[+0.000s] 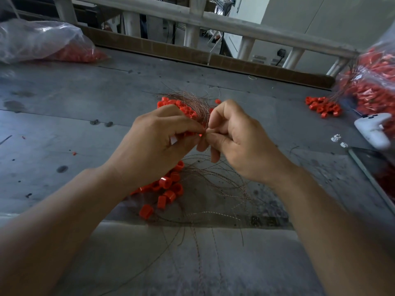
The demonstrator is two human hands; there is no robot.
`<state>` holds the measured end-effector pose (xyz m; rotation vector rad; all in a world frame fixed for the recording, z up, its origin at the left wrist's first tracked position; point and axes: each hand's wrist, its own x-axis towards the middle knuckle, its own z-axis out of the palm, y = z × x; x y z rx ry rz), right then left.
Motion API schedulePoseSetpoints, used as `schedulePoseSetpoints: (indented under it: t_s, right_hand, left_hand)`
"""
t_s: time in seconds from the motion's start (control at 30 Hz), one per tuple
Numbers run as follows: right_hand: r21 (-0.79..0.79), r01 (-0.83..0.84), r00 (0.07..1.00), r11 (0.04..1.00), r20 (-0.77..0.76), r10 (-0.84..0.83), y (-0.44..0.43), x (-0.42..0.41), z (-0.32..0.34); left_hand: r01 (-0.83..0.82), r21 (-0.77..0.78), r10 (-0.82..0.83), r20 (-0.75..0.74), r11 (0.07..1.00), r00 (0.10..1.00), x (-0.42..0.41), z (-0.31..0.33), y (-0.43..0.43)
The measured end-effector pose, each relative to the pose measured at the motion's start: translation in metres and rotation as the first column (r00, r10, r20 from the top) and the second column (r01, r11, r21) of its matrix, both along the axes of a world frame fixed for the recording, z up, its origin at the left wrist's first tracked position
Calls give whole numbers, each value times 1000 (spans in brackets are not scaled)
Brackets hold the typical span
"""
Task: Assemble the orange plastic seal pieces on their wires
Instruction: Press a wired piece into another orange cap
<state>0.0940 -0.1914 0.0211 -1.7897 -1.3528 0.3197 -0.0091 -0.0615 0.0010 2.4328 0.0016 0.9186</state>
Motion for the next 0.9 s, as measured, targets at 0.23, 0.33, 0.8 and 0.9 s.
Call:
schedulePoseSetpoints:
  t_s: [0.23, 0.33, 0.8, 0.9]
  right_hand:
    - [-32, -39, 998, 999, -42, 38, -1, -1, 0]
    - [1, -15, 999, 1000, -39, 15, -3, 0, 1]
    - [-4, 74, 984, 997, 165, -72, -7, 4, 4]
    - [-16, 98, 971, 995, 219, -92, -7, 5, 3]
  left_hand:
    - [3, 23, -3, -23, 1000, 1000, -1, 1, 1]
    - [-13, 23, 14, -35, 1000, 999, -1, 1, 1]
    - [-6, 1, 6, 26, 1000, 1000, -1, 2, 4]
    - [-14, 10, 13, 17, 1000, 1000, -1, 1, 4]
